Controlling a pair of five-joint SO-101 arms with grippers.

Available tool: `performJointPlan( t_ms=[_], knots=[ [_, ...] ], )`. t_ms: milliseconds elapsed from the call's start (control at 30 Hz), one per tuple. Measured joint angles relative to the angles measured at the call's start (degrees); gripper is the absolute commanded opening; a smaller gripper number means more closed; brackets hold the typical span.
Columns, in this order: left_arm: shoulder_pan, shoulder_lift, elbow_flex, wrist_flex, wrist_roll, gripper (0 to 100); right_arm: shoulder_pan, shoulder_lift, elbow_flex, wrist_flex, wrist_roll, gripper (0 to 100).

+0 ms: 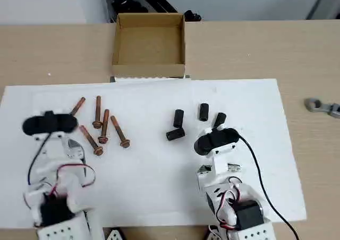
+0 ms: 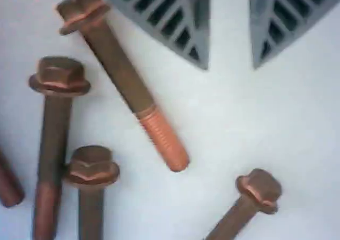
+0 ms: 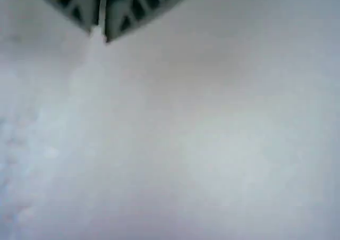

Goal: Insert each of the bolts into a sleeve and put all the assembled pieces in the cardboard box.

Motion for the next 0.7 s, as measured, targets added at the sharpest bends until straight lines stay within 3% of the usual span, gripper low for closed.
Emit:
performJointPlan(
  t_ms=[133, 433, 700],
  knots=[
    [-0.9, 19.0, -15.1, 1.5, 0.0, 7, 0.0, 0.0, 0.0, 0.0, 0.0, 0.8],
    [-0.9, 59.4, -48.8, 17.1, -0.4, 7, -0.1, 0.0, 0.0, 0.0, 0.0, 0.8],
    [-1.0, 65.8, -55.4, 18.6, -4.8, 8, -0.1, 0.0, 0.3, -0.7, 0.0, 0.7]
  ],
)
